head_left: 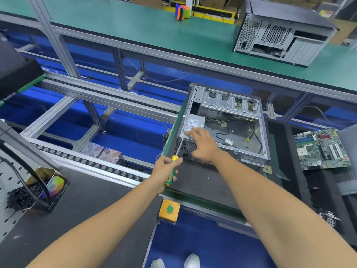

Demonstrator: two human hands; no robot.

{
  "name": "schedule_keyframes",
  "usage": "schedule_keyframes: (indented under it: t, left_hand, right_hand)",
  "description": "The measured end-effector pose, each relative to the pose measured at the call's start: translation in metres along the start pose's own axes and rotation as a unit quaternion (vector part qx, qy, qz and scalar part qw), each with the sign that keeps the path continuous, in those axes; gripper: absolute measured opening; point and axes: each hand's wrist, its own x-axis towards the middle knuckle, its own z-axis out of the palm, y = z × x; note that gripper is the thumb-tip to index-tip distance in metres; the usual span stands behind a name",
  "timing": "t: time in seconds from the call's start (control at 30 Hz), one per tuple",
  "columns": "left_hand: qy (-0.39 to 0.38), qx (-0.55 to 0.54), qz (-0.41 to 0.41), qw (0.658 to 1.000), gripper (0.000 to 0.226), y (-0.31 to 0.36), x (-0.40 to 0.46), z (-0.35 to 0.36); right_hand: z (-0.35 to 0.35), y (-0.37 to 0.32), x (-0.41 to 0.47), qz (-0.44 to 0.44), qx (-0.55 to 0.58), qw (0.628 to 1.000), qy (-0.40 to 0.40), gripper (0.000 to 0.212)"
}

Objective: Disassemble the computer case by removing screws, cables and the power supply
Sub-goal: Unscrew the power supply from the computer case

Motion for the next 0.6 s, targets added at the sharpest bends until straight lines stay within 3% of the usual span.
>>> schedule_keyframes:
  t: [0.13,0.3,0.6]
  left_hand:
    - [-0.020,-0.012,0.009,1.000,0.038,-0.003,-0.001,-0.002]
    - [-0.009,0.053,-0.001,0.999,0.049,-0.002,-0.003,-0.001]
    - [0.013,0.051,0.031,0.998,0.043,-0.004,-0.003,-0.007]
  right_hand:
    - [-0.010,0.005,0.006,-0.017,-0.002,1.000,-0.015,0.081]
    - [-0.025,0.019,0.016,-0.084,-0.072,0.993,-0.047,0.076]
    - [-0.017,0.029,0.017,-0.119,-0.110,0.987,-0.003,0.075]
